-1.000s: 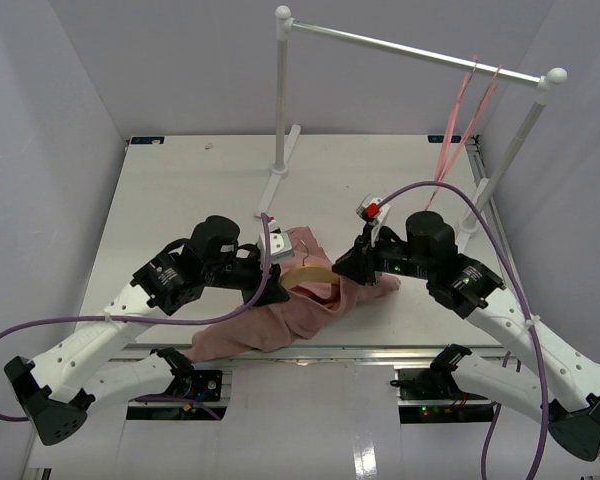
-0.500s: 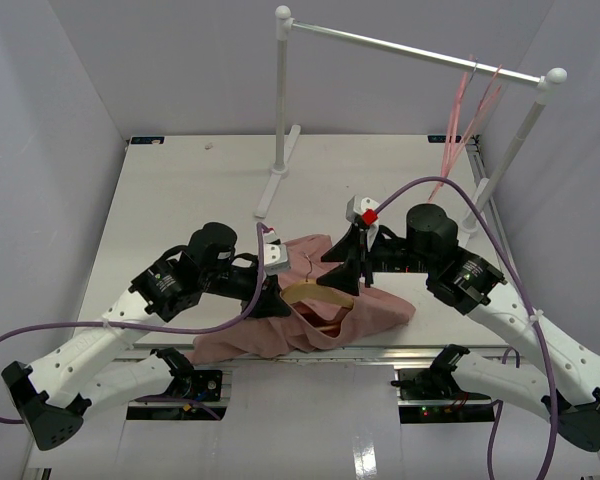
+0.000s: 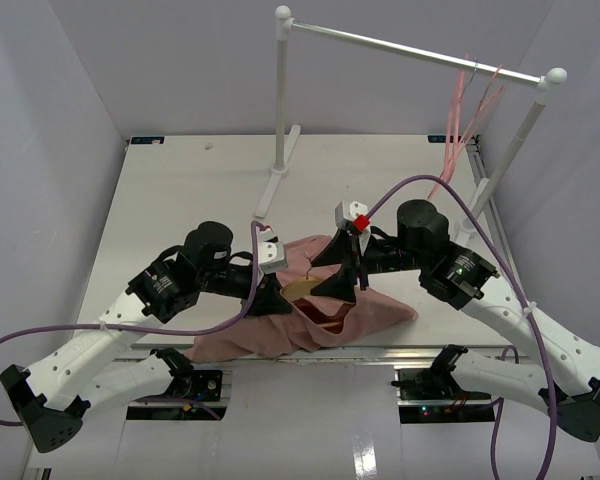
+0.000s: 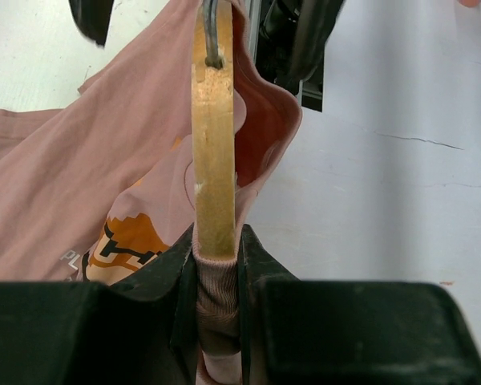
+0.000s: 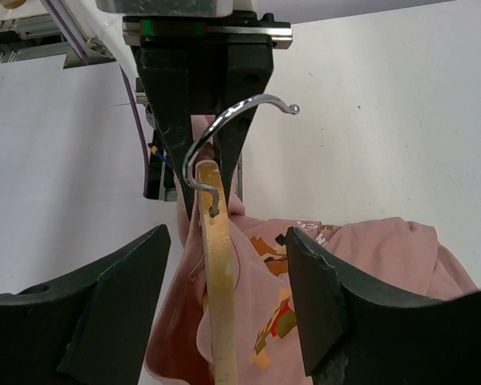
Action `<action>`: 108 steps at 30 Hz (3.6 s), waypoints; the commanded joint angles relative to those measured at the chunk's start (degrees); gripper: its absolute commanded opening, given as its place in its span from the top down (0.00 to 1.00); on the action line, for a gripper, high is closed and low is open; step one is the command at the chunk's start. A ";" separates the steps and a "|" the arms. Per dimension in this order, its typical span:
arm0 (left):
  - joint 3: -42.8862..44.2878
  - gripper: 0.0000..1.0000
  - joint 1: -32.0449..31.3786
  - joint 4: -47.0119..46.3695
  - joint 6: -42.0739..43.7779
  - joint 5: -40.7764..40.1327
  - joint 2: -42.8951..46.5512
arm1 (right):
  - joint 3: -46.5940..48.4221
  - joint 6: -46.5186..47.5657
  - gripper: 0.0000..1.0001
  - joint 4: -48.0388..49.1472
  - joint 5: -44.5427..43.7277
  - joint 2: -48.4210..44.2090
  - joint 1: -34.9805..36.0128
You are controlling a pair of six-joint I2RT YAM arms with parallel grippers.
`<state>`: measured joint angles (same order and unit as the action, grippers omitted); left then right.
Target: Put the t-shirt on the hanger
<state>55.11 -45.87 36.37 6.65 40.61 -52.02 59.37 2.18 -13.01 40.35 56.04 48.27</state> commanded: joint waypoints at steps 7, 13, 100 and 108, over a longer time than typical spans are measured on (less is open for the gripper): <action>2.44 1.00 0.07 -6.31 -2.15 5.73 1.05 | 1.63 0.29 0.59 3.08 1.15 5.23 2.52; 7.91 0.71 0.08 -1.80 -4.56 -12.53 2.26 | 0.88 -1.70 0.92 1.66 -3.95 2.76 2.45; 28.46 0.28 0.08 13.43 0.49 -31.16 1.03 | 33.89 2.82 0.92 -21.58 -14.55 11.00 2.44; 26.51 0.28 0.08 10.09 4.12 -17.97 -2.99 | 27.29 1.86 0.92 -13.52 -6.94 9.36 2.44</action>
<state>82.88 -45.78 48.57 8.09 12.93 -52.62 88.84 5.05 -36.45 27.41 67.82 50.74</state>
